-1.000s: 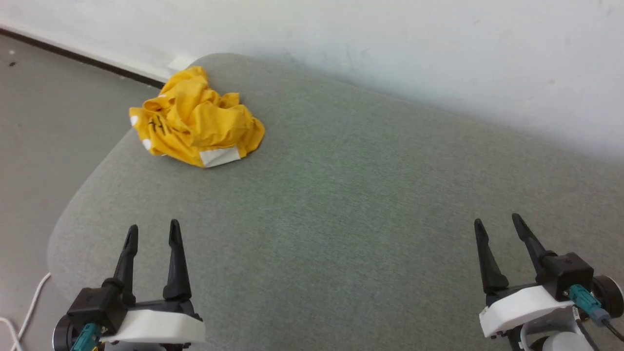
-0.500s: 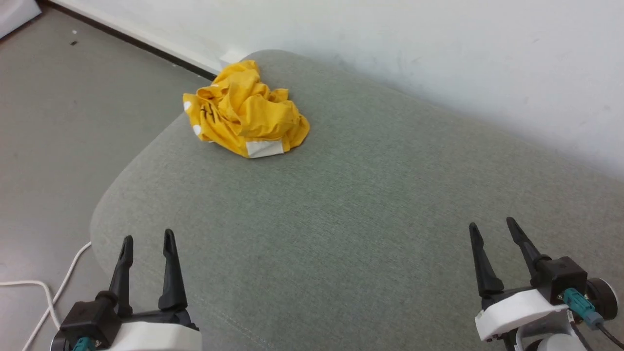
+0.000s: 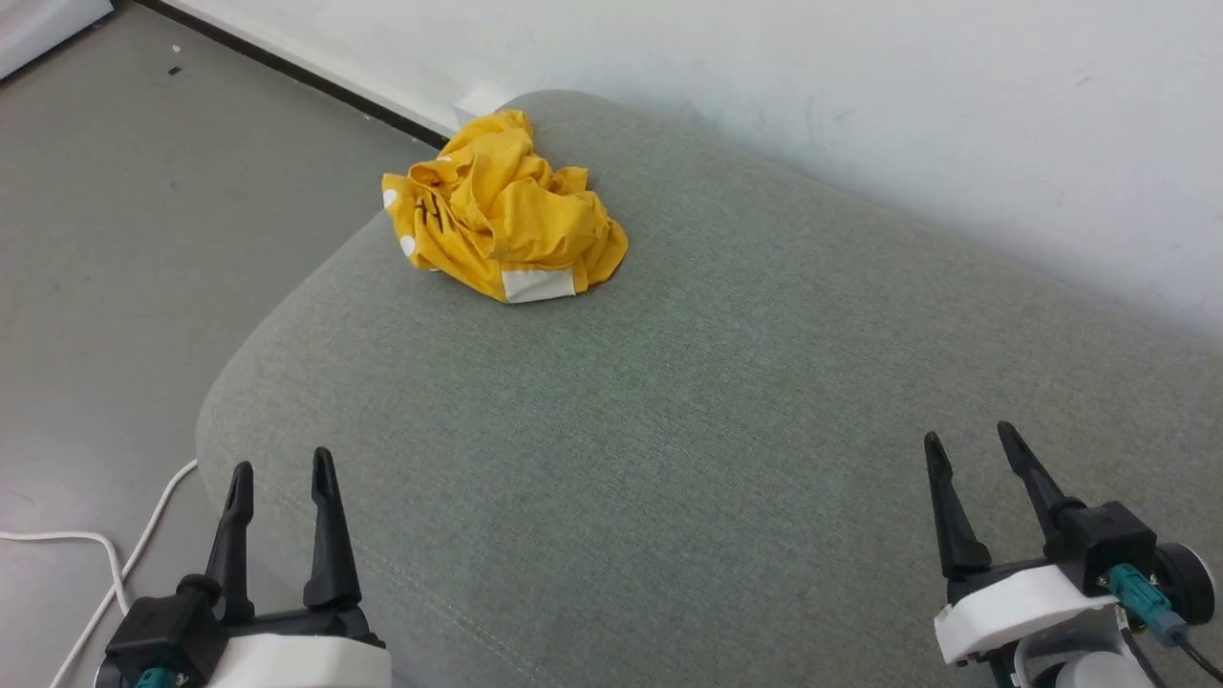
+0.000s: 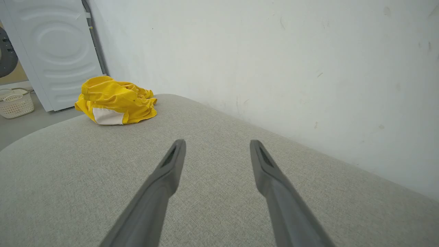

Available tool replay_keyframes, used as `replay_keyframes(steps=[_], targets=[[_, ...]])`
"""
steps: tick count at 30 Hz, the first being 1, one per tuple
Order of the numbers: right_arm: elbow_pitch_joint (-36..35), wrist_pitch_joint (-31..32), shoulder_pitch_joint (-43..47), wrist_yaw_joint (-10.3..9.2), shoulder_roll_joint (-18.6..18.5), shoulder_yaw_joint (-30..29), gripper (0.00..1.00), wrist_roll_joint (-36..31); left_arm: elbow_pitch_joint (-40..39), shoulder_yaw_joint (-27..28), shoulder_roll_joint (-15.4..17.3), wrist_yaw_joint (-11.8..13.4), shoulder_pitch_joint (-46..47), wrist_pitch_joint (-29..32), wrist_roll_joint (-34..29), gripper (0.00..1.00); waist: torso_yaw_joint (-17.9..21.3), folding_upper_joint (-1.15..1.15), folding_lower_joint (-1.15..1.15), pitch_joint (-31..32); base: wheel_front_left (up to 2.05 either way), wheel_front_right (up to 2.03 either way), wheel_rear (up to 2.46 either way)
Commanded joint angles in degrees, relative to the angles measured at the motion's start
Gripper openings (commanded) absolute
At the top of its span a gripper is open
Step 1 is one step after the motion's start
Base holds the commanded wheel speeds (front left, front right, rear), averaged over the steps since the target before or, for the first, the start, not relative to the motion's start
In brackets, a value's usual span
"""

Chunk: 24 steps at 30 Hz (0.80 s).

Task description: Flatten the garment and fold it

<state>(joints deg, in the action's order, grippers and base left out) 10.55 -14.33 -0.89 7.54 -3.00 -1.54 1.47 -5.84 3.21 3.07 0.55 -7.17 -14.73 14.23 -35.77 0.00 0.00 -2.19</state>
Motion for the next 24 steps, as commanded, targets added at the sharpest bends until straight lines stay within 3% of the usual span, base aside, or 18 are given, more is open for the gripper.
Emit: replay_keyframes(steps=[1,8,11,18,24], targets=[[-0.22,-0.28,-0.49,-0.05,0.13,-0.21,1.00,-0.40,-0.15,0.17,-0.19,0.19,-0.46,-0.27,0.39,1.00,0.13,0.00,0.00,0.00,0.00,0.00,0.00],[-0.91,0.08,-0.43,-0.05,0.13,-0.53,1.00,-0.55,-0.99,-0.84,-0.19,-0.30,0.43,-0.27,4.09,1.00,0.54,0.00,0.00,-0.17,0.00,0.00,0.00],[-2.06,0.70,-0.56,-0.05,0.13,-0.95,1.00,-0.95,-2.88,-2.51,0.00,-2.15,3.18,-0.23,7.00,1.00,0.54,0.00,0.00,-1.19,0.00,0.00,0.00],[-7.37,3.19,-2.55,-0.05,0.13,-1.51,1.00,-3.22,-5.06,-1.50,7.67,-4.41,21.42,9.97,8.15,1.00,2.35,0.00,0.00,-6.41,0.00,0.00,0.00],[-13.07,6.09,-4.94,-0.05,0.13,-0.71,1.00,-5.71,7.35,0.30,14.42,-5.77,40.08,16.05,10.28,1.00,5.92,0.00,0.00,-12.14,0.00,0.00,0.00]])
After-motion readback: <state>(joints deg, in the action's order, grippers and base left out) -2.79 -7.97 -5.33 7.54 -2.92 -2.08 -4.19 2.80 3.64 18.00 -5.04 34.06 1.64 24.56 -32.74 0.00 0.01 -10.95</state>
